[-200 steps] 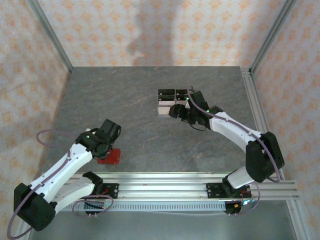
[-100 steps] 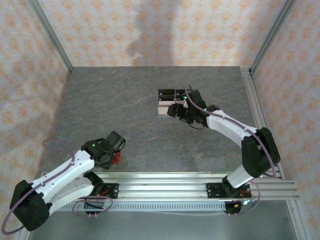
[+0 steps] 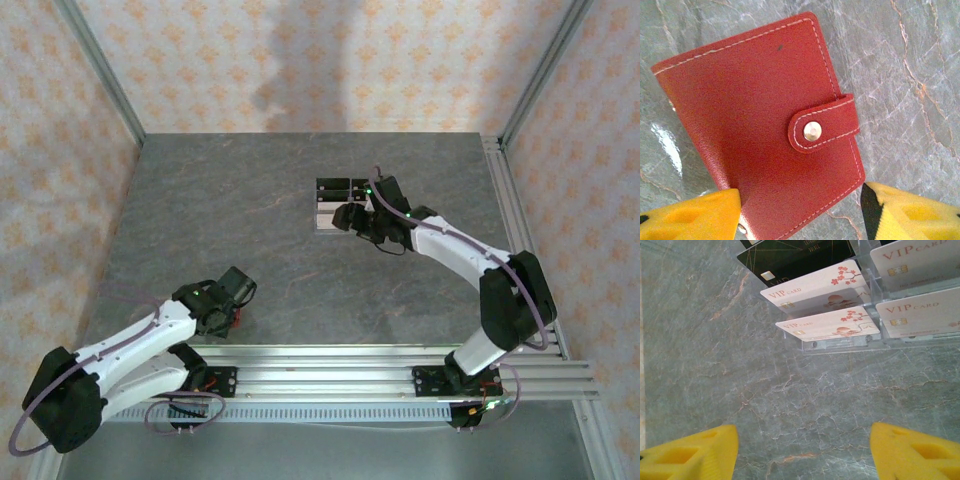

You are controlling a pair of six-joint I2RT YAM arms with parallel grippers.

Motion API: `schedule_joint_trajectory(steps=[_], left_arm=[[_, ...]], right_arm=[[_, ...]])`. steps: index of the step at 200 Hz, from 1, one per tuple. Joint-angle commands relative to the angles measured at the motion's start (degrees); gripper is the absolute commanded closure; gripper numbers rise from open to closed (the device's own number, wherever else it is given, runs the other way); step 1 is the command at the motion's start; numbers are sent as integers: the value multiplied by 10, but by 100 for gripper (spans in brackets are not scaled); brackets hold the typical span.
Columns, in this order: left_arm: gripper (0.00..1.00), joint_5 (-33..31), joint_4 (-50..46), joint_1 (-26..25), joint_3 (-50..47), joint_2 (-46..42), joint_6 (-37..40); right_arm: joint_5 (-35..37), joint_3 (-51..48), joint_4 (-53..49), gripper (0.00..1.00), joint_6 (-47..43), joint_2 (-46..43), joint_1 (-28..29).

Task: Put the credit cards into the card holder

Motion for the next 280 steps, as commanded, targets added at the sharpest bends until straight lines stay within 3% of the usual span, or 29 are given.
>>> schedule_joint_trajectory(steps=[1,77,147,216,253,280], left_arm=[[33,-9,-7,-9,-12,-10,-22],[24,-12,-28,-33,-40,-46,-62],[35,-22,24,-34,-67,-35,-76],[66,-57,47,-34,-70,-40,-50],[88,-84,32,-34,-32,-44,7],[99,-93,40,-34,5,-29,70]], right_arm=[[-1,23,-6,30,3,8,3],[-6,33,-1,30,10,29,4],[-5,44,-10,30,6,34,4],[-3,36,-15,30,4,26,3],[1,37,-22,30,-2,19,4],[8,37,-32,30,-13,13,3]])
